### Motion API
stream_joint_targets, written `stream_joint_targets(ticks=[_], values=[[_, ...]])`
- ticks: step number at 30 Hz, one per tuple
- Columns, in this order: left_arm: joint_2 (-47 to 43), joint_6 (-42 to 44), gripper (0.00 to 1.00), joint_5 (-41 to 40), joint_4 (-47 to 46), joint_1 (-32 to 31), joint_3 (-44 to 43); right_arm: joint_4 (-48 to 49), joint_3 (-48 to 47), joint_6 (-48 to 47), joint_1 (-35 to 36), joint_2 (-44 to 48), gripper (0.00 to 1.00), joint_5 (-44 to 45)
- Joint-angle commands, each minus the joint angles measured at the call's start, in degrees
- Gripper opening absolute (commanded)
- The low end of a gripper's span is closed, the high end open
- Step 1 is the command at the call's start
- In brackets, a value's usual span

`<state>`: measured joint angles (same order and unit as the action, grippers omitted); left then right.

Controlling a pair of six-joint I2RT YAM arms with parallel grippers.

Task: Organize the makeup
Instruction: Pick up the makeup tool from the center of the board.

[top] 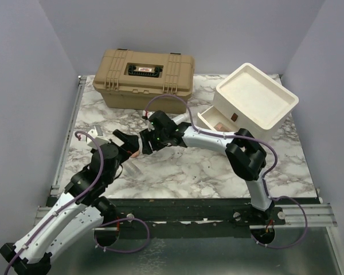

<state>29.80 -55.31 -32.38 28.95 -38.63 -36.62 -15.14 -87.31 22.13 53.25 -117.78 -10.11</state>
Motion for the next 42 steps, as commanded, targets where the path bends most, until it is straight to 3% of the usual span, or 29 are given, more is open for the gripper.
stream_joint_targets(ticks=[1, 15, 27, 34, 42], values=[[1.57, 1.2, 0.99, 1.09, 1.55, 0.28, -1.8, -2.61, -6.26, -0.27, 1.29, -3.73, 0.61, 1.69], [0.58, 2.79, 0.99, -0.16, 1.53, 0.27, -3.71, -8.64, -19.82, -0.79, 1.59, -15.1, 0.56, -0.52], [0.24, 2.43, 0.99, -1.01, 2.25, 0.3, -3.89, -9.4, -24.3, -1.09, 1.94, -20.13, 0.54, 0.33], [0.89, 2.12, 0.99, -0.75, 2.25, 0.27, -3.52, -11.08, -24.42, -2.51, 2.74, -22.3, 0.47, 0.29], [1.86, 1.75, 0.99, -0.39, 2.25, 0.24, -3.41, -12.66, -18.51, -3.88, 3.45, -20.07, 0.31, 9.55]])
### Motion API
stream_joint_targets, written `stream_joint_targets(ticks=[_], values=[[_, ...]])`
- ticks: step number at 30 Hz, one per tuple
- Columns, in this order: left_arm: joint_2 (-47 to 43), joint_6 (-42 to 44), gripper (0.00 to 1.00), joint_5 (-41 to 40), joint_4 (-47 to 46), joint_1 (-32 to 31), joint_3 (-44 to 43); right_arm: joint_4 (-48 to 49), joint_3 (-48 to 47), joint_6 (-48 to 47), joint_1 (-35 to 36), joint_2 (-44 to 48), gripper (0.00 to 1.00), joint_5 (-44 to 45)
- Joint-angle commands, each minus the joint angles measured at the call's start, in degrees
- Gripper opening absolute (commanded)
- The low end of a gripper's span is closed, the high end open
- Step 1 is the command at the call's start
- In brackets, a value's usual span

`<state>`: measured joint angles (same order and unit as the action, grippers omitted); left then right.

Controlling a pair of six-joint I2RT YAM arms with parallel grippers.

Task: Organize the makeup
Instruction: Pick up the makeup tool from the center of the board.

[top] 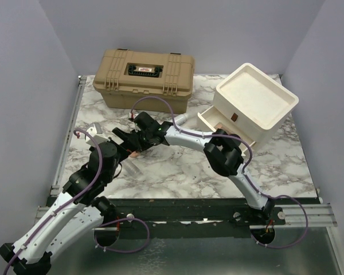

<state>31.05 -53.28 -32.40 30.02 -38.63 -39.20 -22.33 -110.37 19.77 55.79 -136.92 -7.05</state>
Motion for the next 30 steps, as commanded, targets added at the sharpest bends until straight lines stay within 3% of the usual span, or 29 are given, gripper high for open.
stream_joint_targets(ticks=[1, 3, 6, 10, 30], values=[[0.63, -0.32, 0.99, -0.29, 1.18, 0.25, -0.75, -5.42, 5.4, -1.65, 0.91, -0.37, 0.27, 6.83], [0.6, -0.77, 0.99, -0.15, 1.18, 0.24, -0.57, -4.51, 7.23, -2.13, 0.9, 0.97, 0.24, 7.9], [0.58, -1.41, 0.99, -0.15, 1.18, 0.24, -0.18, -1.59, 10.91, -2.01, 0.92, 3.56, 0.09, 4.27], [0.12, -2.05, 0.99, -0.15, 1.18, 0.25, -0.09, 1.28, 16.47, -0.34, 0.92, 8.12, 0.01, 2.68], [4.47, -1.51, 0.99, 3.36, -0.64, 0.24, 0.99, 6.47, 44.84, 5.9, 0.84, 39.57, 0.0, 11.28]])
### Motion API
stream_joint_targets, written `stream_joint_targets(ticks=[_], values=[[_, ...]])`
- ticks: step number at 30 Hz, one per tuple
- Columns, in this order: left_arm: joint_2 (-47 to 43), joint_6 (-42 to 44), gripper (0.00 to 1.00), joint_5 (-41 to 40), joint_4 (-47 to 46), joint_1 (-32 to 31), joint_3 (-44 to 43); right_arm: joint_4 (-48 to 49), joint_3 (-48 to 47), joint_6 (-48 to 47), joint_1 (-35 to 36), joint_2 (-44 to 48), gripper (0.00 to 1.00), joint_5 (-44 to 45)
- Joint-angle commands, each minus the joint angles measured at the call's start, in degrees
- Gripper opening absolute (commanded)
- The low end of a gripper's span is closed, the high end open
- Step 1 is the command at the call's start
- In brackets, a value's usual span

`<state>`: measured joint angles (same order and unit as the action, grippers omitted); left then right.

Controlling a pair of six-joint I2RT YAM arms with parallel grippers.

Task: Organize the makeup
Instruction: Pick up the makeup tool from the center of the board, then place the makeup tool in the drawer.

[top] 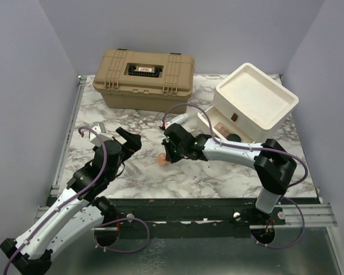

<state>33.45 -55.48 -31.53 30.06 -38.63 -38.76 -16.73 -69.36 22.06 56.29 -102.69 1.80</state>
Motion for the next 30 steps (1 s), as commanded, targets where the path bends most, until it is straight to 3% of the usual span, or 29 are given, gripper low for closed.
stream_joint_targets(ticks=[1, 12, 17, 21, 30], values=[[2.98, 0.82, 0.99, 3.01, -1.08, 0.23, 0.53, 0.96, 4.81, 4.3, 0.32, 6.71, 0.0, 2.83], [6.3, 0.82, 0.99, 4.6, -4.74, 0.27, 0.77, 6.1, 17.48, 5.86, 0.31, 33.9, 0.0, 30.38], [8.28, 0.05, 0.99, 6.36, -6.01, 0.25, 0.88, 1.28, 18.5, 9.88, -0.42, 37.99, 0.0, 44.6], [9.7, 0.15, 0.99, 7.39, -6.25, 0.22, 0.46, -2.98, 18.79, 16.76, -4.54, 40.23, 0.0, 43.21], [9.67, -0.56, 0.99, 7.51, -6.5, 0.25, 0.81, -5.02, 21.04, 19.47, -18.13, 43.18, 0.0, 32.05]])
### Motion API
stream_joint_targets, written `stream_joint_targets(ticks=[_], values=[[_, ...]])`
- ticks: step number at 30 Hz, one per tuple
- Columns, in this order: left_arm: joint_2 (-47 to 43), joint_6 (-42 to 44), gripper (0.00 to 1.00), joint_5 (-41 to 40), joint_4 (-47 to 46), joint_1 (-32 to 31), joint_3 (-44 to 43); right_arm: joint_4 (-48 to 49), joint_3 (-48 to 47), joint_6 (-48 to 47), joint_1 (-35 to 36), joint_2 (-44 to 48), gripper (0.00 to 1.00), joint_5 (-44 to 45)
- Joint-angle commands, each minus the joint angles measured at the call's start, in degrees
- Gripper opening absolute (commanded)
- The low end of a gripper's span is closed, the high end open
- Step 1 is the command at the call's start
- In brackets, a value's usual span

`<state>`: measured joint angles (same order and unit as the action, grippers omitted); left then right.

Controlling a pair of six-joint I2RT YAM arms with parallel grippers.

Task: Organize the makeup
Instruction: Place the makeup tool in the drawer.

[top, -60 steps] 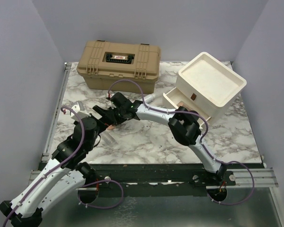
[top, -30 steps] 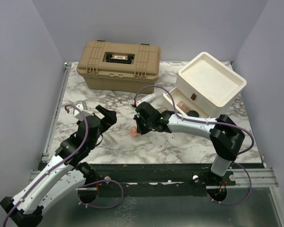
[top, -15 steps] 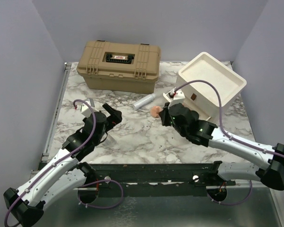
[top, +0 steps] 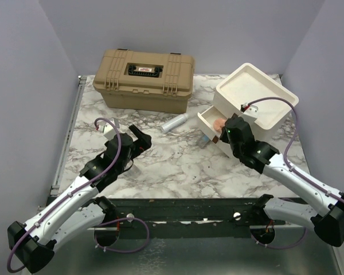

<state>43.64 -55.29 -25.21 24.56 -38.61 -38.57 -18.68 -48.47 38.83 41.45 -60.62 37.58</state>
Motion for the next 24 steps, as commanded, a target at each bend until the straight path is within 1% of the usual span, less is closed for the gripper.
stream_joint_targets(ticks=[1, 4, 11, 15, 16, 24], values=[[-0.56, -0.85, 0.99, 1.23, -1.11, 0.29, 0.82, -3.19, 0.38, 3.04, -4.49, 1.16, 0.0, -5.04], [-0.57, -0.73, 0.99, 1.54, -1.27, 0.28, 0.86, -3.2, 1.11, 3.73, -6.97, 0.76, 0.0, -7.6], [-0.19, 0.3, 0.99, 2.14, -1.5, 0.27, 0.47, -2.95, 0.91, 4.25, -8.71, -0.66, 0.01, -7.27], [0.92, 0.81, 0.99, 3.26, -1.64, 0.21, 0.09, -3.02, -0.02, 3.69, -8.85, -2.66, 0.01, -5.0], [1.1, 0.8, 0.99, 3.43, -1.62, 0.25, 0.07, -3.03, -0.21, 3.63, -8.84, -3.21, 0.02, -4.76], [1.19, 1.15, 0.99, 3.72, -1.7, 0.22, -0.01, -2.67, -1.68, 3.36, -9.07, -6.23, 0.03, -5.14]])
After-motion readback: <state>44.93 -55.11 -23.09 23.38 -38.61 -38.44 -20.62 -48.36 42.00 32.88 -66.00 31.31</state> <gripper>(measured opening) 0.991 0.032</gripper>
